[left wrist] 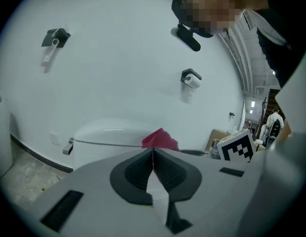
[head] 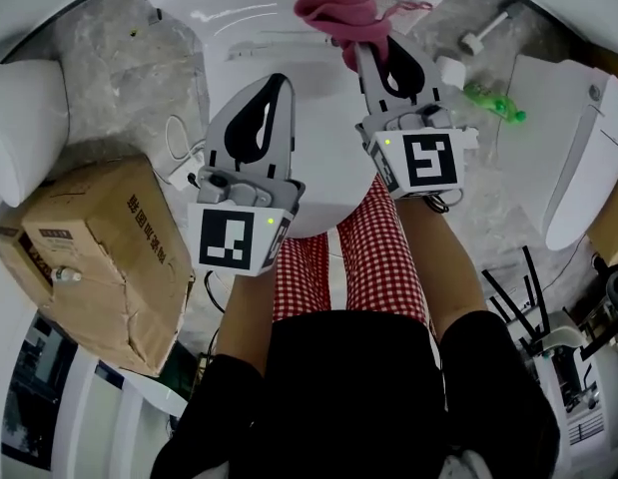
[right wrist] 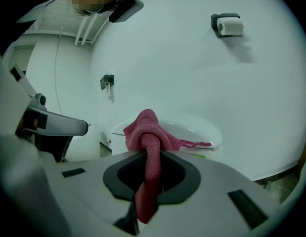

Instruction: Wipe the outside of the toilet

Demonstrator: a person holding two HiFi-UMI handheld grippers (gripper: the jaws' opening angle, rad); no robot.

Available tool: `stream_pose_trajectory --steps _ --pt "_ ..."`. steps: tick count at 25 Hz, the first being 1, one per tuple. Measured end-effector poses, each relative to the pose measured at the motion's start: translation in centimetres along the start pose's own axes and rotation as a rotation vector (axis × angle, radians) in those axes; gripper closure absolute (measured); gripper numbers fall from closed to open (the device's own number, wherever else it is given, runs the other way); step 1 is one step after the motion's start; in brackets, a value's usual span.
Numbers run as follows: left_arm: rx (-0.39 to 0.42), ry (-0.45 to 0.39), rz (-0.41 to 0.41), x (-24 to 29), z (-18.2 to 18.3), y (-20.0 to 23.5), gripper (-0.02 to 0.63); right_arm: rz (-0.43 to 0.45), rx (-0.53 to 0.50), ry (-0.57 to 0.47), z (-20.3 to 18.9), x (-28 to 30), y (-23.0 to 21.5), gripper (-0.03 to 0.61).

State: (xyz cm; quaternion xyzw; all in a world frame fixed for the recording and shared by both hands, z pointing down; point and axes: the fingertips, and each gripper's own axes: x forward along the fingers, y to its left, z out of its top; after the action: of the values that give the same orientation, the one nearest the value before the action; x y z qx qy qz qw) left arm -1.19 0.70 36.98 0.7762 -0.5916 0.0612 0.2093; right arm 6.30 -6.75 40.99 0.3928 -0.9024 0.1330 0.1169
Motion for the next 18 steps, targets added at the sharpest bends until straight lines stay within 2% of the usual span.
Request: stream_pose_trajectory --steps 7,18 --pt "-0.027 -0.014 0.055 -2.0 -0.2 2.6 0.603 0.101 -0.020 -0.001 0.1 2.6 4.4 0.523" --pt "-0.067 -0.015 0.133 -5.0 -1.4 7.5 0.603 0.229 -0.048 0.065 -2.7 7.5 11.8 0.523"
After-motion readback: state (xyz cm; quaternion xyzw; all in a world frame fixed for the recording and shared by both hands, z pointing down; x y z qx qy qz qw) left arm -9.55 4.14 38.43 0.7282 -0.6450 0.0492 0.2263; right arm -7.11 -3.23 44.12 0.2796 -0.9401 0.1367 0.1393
